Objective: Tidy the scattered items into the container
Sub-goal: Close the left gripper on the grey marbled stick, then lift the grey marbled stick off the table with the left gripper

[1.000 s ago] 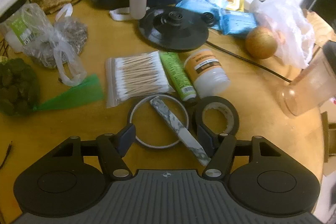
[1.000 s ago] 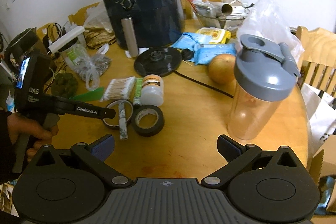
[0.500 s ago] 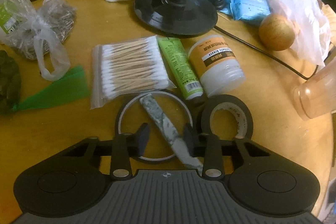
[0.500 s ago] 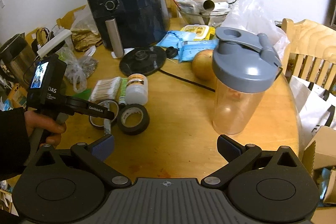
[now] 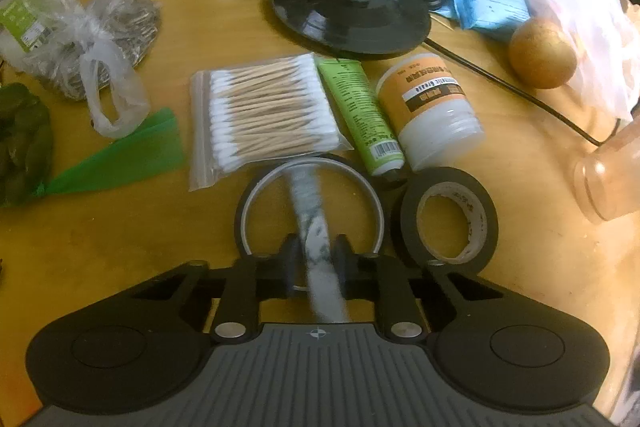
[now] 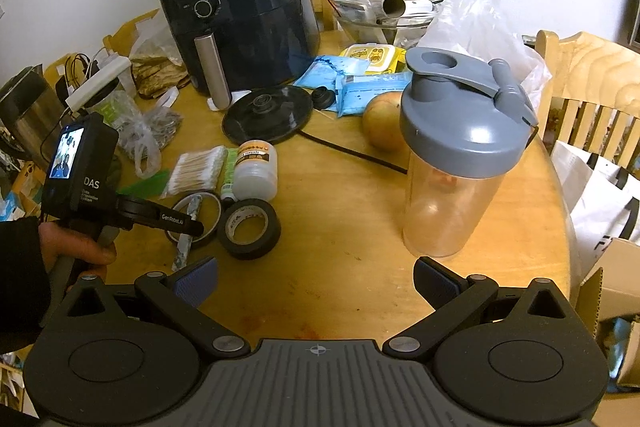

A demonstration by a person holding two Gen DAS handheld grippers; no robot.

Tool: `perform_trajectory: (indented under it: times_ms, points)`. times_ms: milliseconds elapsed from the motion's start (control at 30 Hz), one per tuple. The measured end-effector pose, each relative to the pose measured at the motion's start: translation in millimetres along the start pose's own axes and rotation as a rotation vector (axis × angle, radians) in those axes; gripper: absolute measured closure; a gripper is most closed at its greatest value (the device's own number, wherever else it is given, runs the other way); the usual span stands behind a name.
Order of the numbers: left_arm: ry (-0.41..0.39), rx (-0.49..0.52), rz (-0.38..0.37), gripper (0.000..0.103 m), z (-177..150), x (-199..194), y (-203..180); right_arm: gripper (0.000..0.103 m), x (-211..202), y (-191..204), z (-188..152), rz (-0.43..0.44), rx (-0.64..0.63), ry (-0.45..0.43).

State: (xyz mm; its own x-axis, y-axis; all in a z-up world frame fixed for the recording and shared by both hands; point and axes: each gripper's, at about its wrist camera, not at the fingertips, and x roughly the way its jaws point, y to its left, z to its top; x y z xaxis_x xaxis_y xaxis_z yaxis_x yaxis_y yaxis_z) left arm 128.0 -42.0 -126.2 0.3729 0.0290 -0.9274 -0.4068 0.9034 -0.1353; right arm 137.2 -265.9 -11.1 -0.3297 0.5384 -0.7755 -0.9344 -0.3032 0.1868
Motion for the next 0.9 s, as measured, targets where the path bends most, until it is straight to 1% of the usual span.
perform_trajectory:
  times_ms: [233, 467, 900]
  points:
    - [-0.002, -0.016, -0.016, 0.087, -1, -1, 3, 0.0, 0, 1, -1, -0.002, -0.002, 0.003]
    - [-0.056, -0.038, -0.048, 0.087, 0, -18, 8, 0.0, 0, 2, -1, 0.001, -0.003, 0.004]
    - [-0.143, -0.131, -0.235, 0.087, 0, -63, 28, 0.0, 3, 11, -1, 0.014, -0.025, 0.014]
